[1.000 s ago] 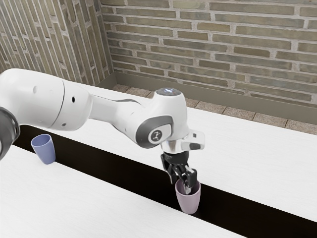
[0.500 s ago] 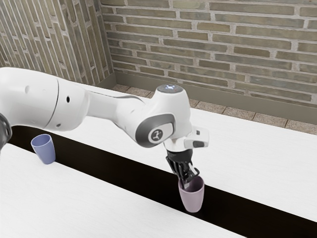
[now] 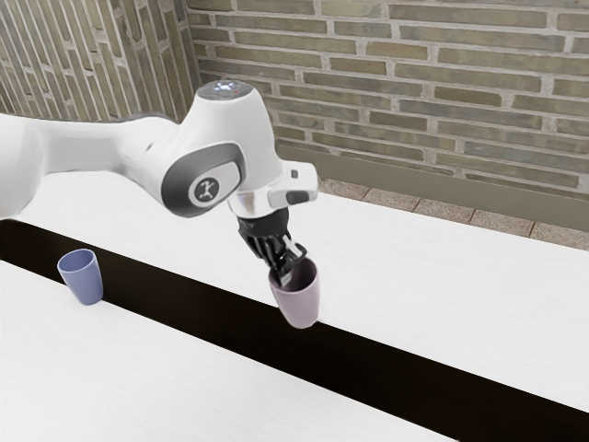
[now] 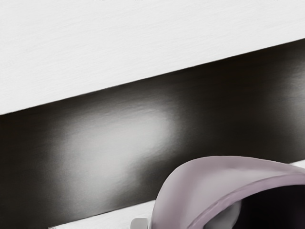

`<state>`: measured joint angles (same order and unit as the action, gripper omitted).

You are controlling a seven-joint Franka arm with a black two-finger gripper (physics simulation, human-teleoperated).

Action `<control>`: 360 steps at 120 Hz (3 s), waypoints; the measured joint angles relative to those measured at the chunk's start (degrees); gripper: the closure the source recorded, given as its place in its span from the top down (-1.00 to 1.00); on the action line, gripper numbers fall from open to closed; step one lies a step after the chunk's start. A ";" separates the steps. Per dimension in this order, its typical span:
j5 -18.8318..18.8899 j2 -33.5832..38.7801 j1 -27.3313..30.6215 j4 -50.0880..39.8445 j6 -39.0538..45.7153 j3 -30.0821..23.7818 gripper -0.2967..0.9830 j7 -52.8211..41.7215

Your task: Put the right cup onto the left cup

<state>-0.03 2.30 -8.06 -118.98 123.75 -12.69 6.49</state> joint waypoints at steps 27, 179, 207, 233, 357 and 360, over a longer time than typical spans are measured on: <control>-0.20 7.96 0.59 -3.36 -4.50 8.05 -0.69 -0.89; 2.05 7.09 22.56 3.37 -10.79 26.87 -0.69 -22.34; 1.50 0.88 25.19 5.62 -9.18 26.94 -0.69 -25.86; 0.13 -4.93 26.34 8.62 -7.02 26.89 -0.69 -28.54; -6.37 -14.99 27.55 10.52 -3.48 27.37 -0.09 -34.93; -6.57 -14.74 27.55 10.44 -3.52 27.37 -0.02 -35.02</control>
<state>-6.60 -12.44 19.49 -108.54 120.22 14.68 -28.53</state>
